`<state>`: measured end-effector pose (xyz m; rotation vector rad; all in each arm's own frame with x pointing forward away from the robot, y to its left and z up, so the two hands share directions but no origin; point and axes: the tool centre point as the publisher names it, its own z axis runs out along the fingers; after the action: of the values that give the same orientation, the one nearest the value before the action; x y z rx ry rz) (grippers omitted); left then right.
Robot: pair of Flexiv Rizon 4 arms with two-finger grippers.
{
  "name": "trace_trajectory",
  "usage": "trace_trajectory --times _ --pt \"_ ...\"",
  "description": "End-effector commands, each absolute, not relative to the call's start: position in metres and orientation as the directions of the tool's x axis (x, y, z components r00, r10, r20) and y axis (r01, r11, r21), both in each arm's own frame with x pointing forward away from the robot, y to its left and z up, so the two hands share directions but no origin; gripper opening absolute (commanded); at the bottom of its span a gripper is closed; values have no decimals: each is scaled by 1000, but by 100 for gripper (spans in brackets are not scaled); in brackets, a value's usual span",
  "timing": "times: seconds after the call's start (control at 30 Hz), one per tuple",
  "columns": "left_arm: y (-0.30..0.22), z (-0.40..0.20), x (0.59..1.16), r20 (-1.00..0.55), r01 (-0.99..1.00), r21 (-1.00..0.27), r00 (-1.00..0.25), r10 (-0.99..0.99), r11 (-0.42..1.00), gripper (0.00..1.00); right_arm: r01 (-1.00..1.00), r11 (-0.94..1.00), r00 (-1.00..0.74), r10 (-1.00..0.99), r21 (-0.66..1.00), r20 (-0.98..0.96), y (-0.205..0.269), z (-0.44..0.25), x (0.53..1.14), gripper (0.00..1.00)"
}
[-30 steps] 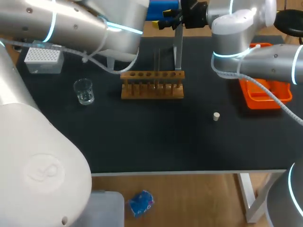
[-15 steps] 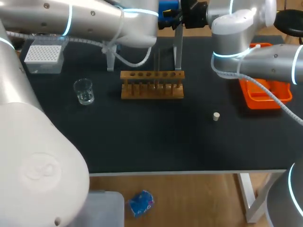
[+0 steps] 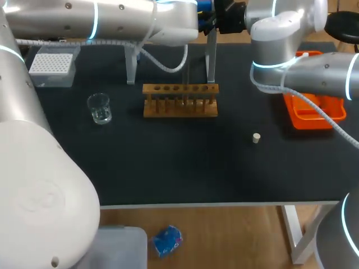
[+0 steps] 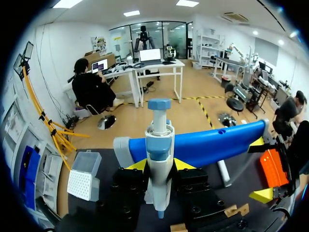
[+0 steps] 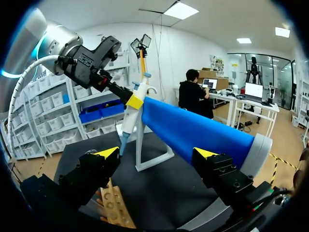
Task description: Invert the test tube, pick up the pipette, mount the tip to pipette, aspirate from beaker and dispense into the tube, eject the tip, return the pipette, and cap with the stopper.
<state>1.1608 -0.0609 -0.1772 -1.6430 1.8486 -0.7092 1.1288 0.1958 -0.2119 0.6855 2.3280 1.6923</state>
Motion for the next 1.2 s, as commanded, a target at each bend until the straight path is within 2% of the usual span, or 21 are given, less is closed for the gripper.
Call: trace_trajectory --times 0.03,1.2 --pt "-64 -177 1172 -77 -739 -665 -79 -994 111 0 258 245 -877 464 935 120 196 -212 1130 100" --pt "-61 -201 1175 -86 -786 -612 -46 -995 89 0 258 245 -877 464 935 120 196 -212 1130 100"
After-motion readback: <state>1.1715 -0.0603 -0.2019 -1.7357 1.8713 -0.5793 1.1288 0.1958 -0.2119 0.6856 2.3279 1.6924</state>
